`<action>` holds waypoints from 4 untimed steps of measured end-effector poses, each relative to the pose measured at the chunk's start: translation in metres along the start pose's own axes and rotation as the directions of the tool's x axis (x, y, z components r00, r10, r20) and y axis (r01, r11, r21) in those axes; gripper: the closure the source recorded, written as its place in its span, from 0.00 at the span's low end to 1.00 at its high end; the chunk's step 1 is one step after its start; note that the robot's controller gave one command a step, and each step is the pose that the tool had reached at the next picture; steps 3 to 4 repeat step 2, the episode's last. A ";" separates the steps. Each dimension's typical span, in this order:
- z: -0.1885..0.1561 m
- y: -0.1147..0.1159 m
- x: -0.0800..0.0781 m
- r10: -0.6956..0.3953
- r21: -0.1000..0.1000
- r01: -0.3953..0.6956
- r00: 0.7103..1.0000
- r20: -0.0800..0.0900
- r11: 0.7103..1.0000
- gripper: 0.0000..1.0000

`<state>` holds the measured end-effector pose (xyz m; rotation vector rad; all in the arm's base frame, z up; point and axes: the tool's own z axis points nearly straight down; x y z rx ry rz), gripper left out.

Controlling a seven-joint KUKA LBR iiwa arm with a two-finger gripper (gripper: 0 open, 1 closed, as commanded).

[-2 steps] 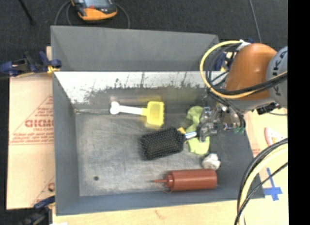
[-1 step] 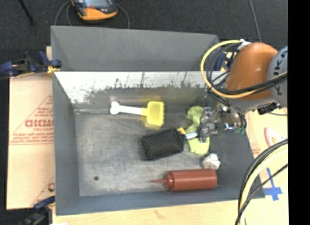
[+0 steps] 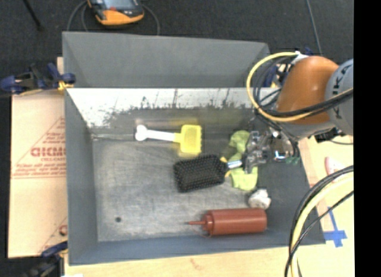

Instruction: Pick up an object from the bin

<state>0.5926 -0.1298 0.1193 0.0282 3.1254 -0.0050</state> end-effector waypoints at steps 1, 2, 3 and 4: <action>-0.024 0.002 0.007 0.005 -0.004 -0.005 1.000 -0.024 1.000 1.00; -0.087 -0.002 0.008 0.007 -0.002 -0.007 1.000 -0.017 1.000 1.00; -0.087 -0.002 0.008 0.007 -0.002 -0.007 1.000 -0.017 1.000 1.00; -0.087 -0.002 0.008 0.007 -0.002 -0.007 1.000 -0.017 1.000 1.00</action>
Offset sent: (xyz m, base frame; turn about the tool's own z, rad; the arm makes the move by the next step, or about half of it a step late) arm -0.0235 -0.0134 0.2345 0.0131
